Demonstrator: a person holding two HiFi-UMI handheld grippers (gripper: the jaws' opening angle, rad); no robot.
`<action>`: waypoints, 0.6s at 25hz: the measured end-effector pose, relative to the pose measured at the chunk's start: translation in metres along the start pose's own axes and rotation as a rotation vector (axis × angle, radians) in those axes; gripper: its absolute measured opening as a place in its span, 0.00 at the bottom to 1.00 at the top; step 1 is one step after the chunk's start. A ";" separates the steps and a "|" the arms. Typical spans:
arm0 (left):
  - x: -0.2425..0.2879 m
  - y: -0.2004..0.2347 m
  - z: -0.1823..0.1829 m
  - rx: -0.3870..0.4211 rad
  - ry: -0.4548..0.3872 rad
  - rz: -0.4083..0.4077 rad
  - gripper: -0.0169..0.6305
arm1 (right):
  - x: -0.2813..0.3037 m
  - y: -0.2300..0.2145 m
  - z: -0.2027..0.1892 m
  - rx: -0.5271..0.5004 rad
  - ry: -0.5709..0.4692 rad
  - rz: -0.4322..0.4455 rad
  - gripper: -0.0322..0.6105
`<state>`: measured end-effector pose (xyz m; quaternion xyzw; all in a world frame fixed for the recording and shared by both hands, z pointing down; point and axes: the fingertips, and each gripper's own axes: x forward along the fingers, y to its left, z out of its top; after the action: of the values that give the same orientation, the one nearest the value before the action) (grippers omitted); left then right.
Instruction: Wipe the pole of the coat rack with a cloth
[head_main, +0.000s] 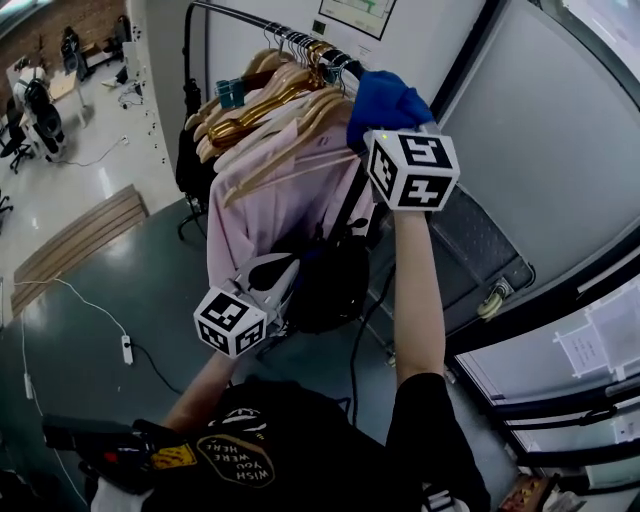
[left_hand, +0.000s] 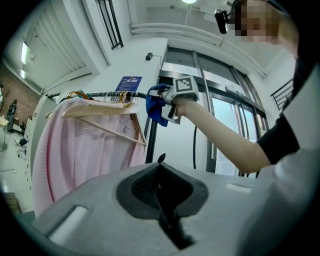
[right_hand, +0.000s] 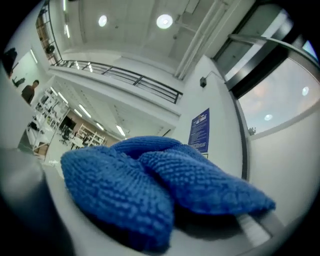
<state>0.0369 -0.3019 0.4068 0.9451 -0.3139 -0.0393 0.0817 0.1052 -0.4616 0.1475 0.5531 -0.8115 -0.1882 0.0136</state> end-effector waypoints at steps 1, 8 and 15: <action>0.001 0.002 -0.001 -0.002 0.005 0.001 0.03 | -0.014 0.002 -0.008 0.049 -0.034 -0.006 0.07; 0.010 0.001 -0.004 -0.004 0.014 -0.018 0.03 | -0.061 0.058 -0.129 0.118 0.090 0.004 0.06; 0.011 0.003 -0.006 -0.017 0.003 -0.011 0.03 | -0.063 0.066 -0.152 0.060 0.186 0.010 0.06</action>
<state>0.0449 -0.3100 0.4130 0.9462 -0.3080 -0.0410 0.0902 0.1057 -0.4282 0.3213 0.5642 -0.8148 -0.1114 0.0734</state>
